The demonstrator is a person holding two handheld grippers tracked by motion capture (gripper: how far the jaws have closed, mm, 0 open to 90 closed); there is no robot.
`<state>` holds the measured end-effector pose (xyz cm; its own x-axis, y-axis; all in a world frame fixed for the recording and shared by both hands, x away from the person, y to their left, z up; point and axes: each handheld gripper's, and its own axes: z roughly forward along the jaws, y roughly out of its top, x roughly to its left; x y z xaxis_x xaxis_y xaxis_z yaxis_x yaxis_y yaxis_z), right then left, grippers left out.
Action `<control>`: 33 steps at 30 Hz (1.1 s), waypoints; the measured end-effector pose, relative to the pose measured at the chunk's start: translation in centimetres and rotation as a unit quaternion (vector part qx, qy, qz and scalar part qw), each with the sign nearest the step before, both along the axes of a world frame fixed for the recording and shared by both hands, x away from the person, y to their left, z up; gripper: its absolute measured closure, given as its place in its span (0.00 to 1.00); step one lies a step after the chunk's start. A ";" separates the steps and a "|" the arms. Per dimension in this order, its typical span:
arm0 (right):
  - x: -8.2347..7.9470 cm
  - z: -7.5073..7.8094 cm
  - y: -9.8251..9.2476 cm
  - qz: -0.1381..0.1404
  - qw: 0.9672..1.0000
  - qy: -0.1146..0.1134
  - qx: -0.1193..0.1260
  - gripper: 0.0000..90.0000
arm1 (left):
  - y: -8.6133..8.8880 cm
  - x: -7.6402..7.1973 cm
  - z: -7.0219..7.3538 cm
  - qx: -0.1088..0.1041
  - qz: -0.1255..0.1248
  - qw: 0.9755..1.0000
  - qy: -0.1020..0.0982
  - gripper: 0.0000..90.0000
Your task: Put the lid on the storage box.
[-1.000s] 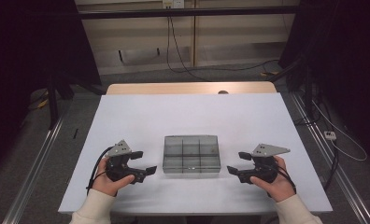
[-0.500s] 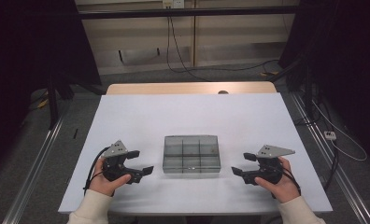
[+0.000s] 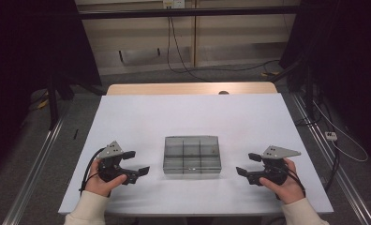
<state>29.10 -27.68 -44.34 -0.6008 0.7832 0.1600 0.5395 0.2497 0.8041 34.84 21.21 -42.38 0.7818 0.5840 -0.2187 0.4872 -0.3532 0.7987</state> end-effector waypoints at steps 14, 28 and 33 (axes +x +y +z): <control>-0.2 -0.1 -0.5 -0.004 1.000 0.000 -0.005 0.26 | 1.1 -0.2 -0.2 0.000 0.005 1.000 -0.003 0.11; -0.3 -0.2 -0.7 -0.002 1.000 -0.001 -0.014 0.26 | 1.6 -0.5 -0.2 0.001 0.005 1.000 -0.006 0.11; -0.3 -0.2 -0.5 -0.001 1.000 -0.001 -0.016 0.26 | 1.4 -0.5 -0.2 -0.003 0.003 1.000 -0.006 0.10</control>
